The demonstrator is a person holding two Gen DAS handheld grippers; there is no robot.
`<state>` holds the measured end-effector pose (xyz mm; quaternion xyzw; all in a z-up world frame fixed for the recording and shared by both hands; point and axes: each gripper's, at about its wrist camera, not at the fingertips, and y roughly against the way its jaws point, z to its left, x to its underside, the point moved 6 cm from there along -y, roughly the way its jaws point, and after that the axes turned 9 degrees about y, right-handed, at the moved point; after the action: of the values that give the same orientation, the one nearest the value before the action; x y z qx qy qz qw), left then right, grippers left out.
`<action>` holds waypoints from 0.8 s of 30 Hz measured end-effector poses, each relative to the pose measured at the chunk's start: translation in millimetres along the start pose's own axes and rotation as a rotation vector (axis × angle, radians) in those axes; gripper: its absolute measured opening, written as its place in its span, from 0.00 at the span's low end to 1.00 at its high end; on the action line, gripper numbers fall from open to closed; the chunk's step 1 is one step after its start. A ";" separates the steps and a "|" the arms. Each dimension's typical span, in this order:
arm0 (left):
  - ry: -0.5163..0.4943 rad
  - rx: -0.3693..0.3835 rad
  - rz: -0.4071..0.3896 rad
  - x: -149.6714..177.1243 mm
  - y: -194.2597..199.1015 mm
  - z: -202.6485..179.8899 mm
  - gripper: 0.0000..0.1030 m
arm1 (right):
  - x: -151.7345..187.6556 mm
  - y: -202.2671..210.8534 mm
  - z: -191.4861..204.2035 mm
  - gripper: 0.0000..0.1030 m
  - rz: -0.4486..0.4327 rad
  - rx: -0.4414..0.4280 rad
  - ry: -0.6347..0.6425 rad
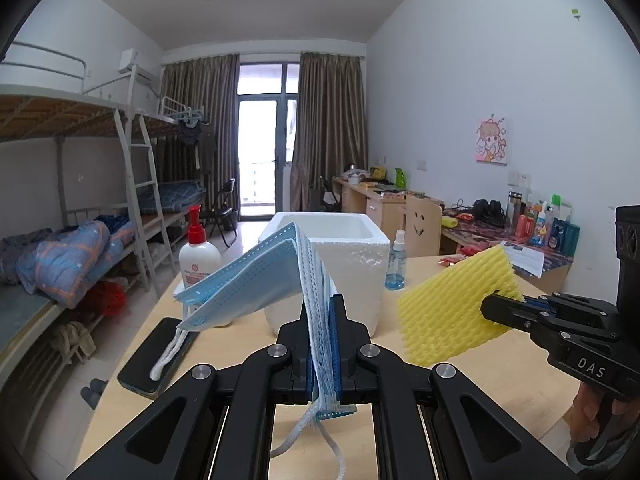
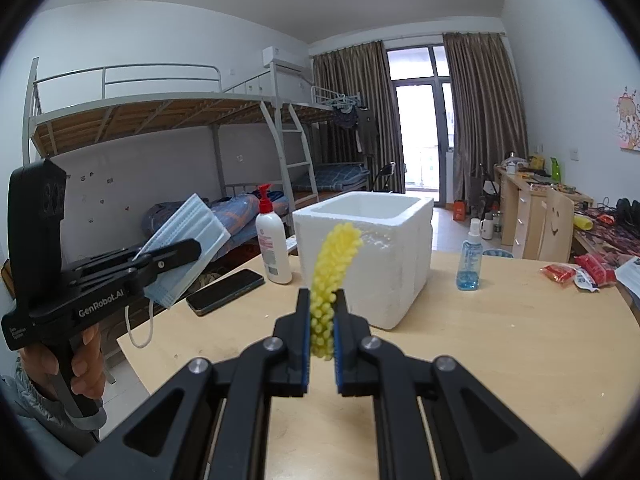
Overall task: Organize soft objects
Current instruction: 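Carry the mask in the left tool and sleeve in the right tool toward the box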
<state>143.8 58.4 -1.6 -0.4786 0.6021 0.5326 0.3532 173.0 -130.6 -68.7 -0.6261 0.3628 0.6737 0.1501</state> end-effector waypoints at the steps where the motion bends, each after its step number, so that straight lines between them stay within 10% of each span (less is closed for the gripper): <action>1: -0.002 -0.001 -0.002 -0.1 0.4 -0.4 0.07 | -1.2 -0.4 0.7 0.11 0.000 -0.001 0.000; 24: -0.038 -0.003 -0.039 -23.1 -4.5 -3.9 0.07 | -25.6 -7.3 -11.4 0.11 -0.029 0.005 0.013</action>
<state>155.2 59.3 19.4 -0.4806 0.5849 0.5357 0.3740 190.6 -126.9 -46.0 -0.6351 0.3564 0.6666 0.1590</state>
